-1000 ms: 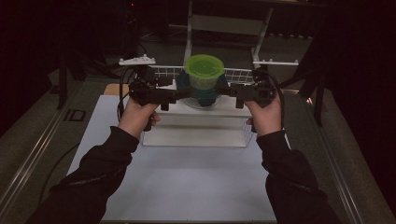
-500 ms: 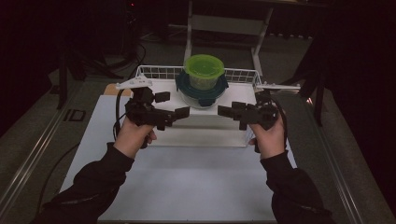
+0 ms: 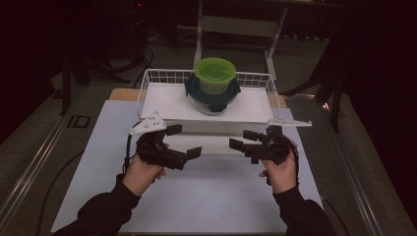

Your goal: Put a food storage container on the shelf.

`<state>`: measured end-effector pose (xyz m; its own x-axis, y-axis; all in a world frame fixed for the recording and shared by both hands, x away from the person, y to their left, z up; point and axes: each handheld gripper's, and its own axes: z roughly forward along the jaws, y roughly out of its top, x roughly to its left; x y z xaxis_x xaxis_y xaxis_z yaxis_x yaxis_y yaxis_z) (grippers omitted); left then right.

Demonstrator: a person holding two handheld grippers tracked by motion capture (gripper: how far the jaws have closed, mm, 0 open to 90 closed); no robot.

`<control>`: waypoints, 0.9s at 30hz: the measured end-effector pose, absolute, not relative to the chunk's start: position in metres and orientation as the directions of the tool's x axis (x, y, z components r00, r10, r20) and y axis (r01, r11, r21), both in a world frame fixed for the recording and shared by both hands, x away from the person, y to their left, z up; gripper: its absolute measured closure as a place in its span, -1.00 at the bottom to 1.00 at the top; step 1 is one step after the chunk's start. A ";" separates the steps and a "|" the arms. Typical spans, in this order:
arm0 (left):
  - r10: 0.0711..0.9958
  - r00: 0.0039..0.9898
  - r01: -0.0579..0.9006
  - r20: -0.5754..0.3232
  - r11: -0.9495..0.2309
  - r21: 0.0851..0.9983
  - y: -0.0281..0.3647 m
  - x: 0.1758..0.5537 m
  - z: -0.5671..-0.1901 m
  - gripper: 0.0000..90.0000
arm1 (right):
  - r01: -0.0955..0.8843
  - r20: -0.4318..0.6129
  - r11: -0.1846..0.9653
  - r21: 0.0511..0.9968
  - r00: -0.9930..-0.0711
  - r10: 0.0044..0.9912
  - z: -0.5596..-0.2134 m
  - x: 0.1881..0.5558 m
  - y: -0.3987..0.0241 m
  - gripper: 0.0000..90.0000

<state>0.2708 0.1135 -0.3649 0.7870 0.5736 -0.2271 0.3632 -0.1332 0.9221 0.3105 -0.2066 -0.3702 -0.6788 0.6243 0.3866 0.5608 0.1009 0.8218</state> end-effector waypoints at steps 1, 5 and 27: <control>0.574 0.787 0.365 -0.227 -0.136 0.921 0.113 0.268 -0.369 -1.00 | 0.560 0.387 0.100 0.822 -0.679 0.624 -0.374 0.309 -0.207 -0.54; 0.568 0.791 0.371 -0.227 -0.151 0.916 0.113 0.260 -0.385 -1.00 | 0.562 0.394 0.097 0.821 -0.682 0.617 -0.392 0.303 -0.211 -0.54; 0.602 0.772 0.405 -0.204 -0.220 0.887 0.122 0.229 -0.460 -1.00 | 0.585 0.388 0.124 0.801 -0.665 0.638 -0.460 0.273 -0.229 -0.54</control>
